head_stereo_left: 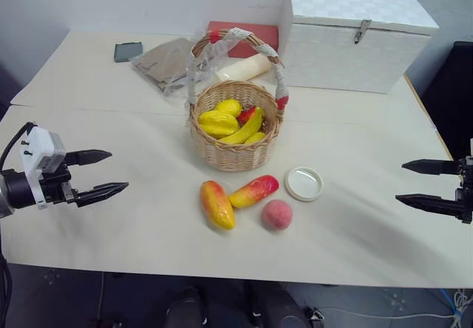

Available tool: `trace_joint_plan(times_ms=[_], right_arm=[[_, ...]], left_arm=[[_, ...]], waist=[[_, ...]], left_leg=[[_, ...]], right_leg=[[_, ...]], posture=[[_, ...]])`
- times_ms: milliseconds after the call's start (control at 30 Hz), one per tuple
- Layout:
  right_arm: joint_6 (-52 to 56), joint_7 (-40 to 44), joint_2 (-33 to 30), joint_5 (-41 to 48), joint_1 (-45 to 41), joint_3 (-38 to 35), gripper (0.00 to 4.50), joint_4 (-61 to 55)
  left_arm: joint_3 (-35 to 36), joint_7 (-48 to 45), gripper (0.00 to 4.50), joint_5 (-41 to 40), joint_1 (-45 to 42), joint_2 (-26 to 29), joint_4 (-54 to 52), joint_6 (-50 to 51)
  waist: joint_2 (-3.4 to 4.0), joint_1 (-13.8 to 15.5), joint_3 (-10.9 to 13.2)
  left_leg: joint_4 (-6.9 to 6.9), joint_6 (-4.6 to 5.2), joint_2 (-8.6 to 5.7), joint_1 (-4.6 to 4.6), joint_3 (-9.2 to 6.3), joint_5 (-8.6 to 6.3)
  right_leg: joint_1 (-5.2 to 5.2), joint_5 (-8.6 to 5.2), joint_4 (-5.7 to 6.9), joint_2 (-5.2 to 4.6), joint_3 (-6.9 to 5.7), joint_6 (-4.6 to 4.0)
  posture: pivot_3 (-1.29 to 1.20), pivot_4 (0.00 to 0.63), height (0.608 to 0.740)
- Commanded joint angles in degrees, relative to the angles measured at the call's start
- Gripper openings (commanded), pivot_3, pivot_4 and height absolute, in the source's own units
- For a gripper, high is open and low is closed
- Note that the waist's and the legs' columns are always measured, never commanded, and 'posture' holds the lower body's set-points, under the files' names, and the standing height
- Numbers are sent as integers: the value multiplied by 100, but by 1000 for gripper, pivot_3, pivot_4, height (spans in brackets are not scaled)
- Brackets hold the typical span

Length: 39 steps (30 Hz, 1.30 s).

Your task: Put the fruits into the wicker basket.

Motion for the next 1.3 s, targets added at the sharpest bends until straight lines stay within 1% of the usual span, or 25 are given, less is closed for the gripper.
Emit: trace_joint_plan(times_ms=[33,100,600,767,867,900,1000,1100,1167,1300], right_arm=[[-74,-9,81,7,-67,-48,4500,-29],[-100,-50,115,-33,-106,-22,4500,-4],[-201,-306,189,-260,-235,30,4500,45],[-169,-357,218,-218,-376,98,4500,-62],[9,-603,412,-105,-562,226,4500,-336],[151,-726,530,-20,-633,318,4500,-561],[345,-856,722,51,-786,641,4500,-1139],[321,-1010,915,-98,-1121,1158,4500,-1516],[293,-1117,1064,-319,-1394,1590,4500,-1544],[40,-1224,1341,-1069,-1860,2503,4500,-1043]], left_arm=[[221,19,4460,10,48,43,-139,-83],[188,239,4460,48,-48,29,-140,20],[110,445,4460,-49,-111,16,-302,148],[-73,572,4460,-179,-492,-76,-304,335],[-322,869,4460,-278,-957,-368,-406,515],[-461,855,4460,-445,-1102,-474,-602,664],[-897,570,4460,-799,-1397,-569,-1119,981],[-1548,182,4460,-723,-1803,-558,-1357,935],[-1978,-34,4460,-694,-2177,-640,-1437,937],[-2719,-509,4460,-608,-2967,-863,-1431,867]], waist=[[0,2,0],[0,5,0],[0,3,0],[0,9,0],[1,16,0],[1,13,0],[0,6,0],[1,7,1],[1,6,1],[1,16,1]], left_leg=[[2,0,0,0,0,0],[5,0,0,0,-1,0],[10,-2,0,1,1,2],[19,-1,0,1,0,2],[26,1,-1,1,0,3],[34,0,0,0,-2,4],[51,-8,2,-4,-2,5],[75,-15,8,-8,-1,-1],[87,-14,7,-8,-1,-1],[94,-13,4,-8,0,0]], right_leg=[[0,0,1,0,0,0],[1,0,3,0,-1,1],[1,1,10,0,0,3],[1,2,16,0,-1,3],[6,4,19,0,-1,8],[7,6,23,0,-2,10],[6,7,35,3,0,12],[5,5,50,10,3,15],[6,5,59,11,3,15],[5,5,64,13,5,15]], posture=[[0,150,740],[0,150,740],[0,150,740],[0,150,740],[0,150,740],[0,150,740],[0,150,740],[0,150,740],[0,150,740],[0,150,740]])
